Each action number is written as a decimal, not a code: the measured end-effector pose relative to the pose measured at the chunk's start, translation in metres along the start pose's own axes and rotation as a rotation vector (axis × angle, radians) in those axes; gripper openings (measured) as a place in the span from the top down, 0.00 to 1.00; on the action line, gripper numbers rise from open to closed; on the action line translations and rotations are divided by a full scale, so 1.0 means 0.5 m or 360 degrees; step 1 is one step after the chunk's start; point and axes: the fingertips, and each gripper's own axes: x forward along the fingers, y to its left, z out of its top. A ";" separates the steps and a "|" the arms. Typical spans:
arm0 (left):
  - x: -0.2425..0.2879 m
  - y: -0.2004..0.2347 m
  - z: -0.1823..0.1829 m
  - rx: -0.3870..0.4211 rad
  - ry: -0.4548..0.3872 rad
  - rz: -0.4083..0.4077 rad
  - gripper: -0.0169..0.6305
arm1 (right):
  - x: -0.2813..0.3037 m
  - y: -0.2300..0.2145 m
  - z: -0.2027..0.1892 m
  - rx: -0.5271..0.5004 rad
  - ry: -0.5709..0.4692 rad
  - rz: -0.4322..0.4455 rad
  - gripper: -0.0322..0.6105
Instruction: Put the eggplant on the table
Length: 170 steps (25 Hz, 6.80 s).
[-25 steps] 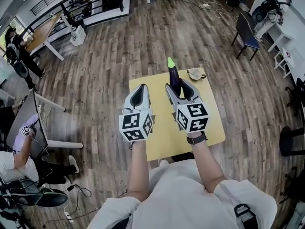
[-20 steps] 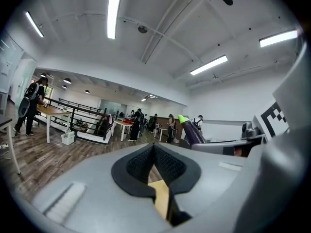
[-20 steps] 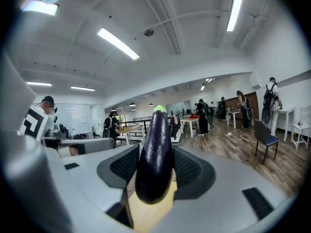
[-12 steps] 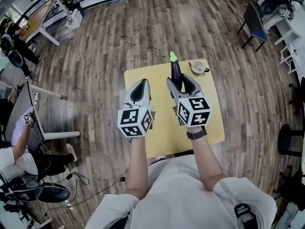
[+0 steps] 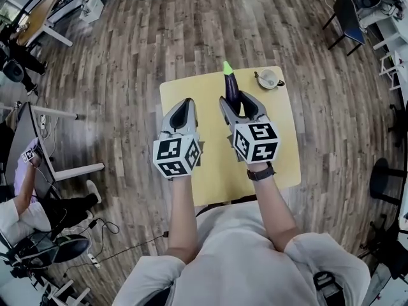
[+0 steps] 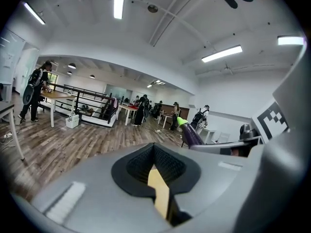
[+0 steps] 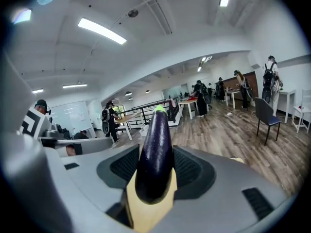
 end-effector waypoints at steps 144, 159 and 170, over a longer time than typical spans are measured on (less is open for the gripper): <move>-0.148 -0.135 0.071 0.0190 -0.0136 -0.0082 0.96 | -0.203 0.049 0.115 -0.0260 -0.0315 -0.0019 0.81; -0.241 -0.159 0.217 0.0234 -0.0396 -0.0075 0.96 | -0.294 0.112 0.234 -0.0310 -0.0570 0.0025 0.87; -0.301 -0.126 0.256 0.0343 -0.0498 0.0067 0.96 | -0.310 0.146 0.258 -0.0339 -0.0636 0.0044 0.91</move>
